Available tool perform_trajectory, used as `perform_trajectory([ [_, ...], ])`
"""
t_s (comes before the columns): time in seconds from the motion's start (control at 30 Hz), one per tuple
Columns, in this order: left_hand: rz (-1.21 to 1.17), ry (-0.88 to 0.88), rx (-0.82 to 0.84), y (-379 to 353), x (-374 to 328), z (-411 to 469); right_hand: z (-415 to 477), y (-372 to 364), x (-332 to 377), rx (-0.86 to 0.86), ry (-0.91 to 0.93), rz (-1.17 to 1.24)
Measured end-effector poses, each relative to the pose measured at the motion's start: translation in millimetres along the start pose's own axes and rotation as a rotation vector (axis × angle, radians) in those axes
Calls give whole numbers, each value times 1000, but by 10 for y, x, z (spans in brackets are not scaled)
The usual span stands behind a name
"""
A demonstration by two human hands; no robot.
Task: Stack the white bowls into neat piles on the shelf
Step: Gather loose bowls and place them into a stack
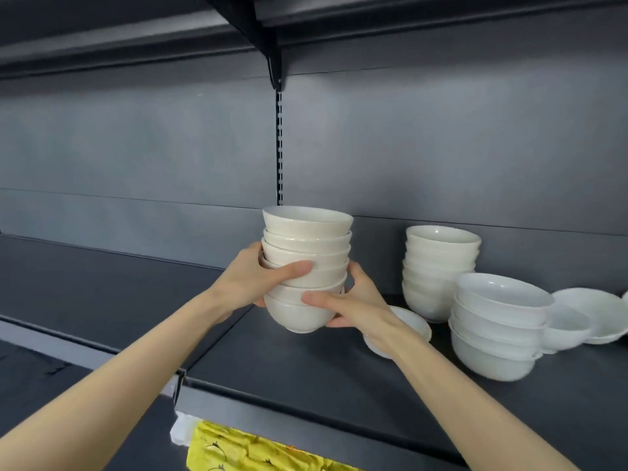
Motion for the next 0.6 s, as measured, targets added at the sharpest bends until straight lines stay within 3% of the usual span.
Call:
perform_trajectory([
  [0.37,-73,36,130,311,846,557,612,-279,-489,-105,-143,-53],
  [0.6,-72,-64,247,291,939,756,633,-292,-590,-225,-148,-30],
])
Point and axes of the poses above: each hand's wrist, its own z-axis towards the middle knuckle, its own y-axis out of the back of the hand, x = y × z, the point moved 8 cm from there along z, towards the middle knuckle, and after that the axes turned 6 degrees about x, right-handed, at the moved point
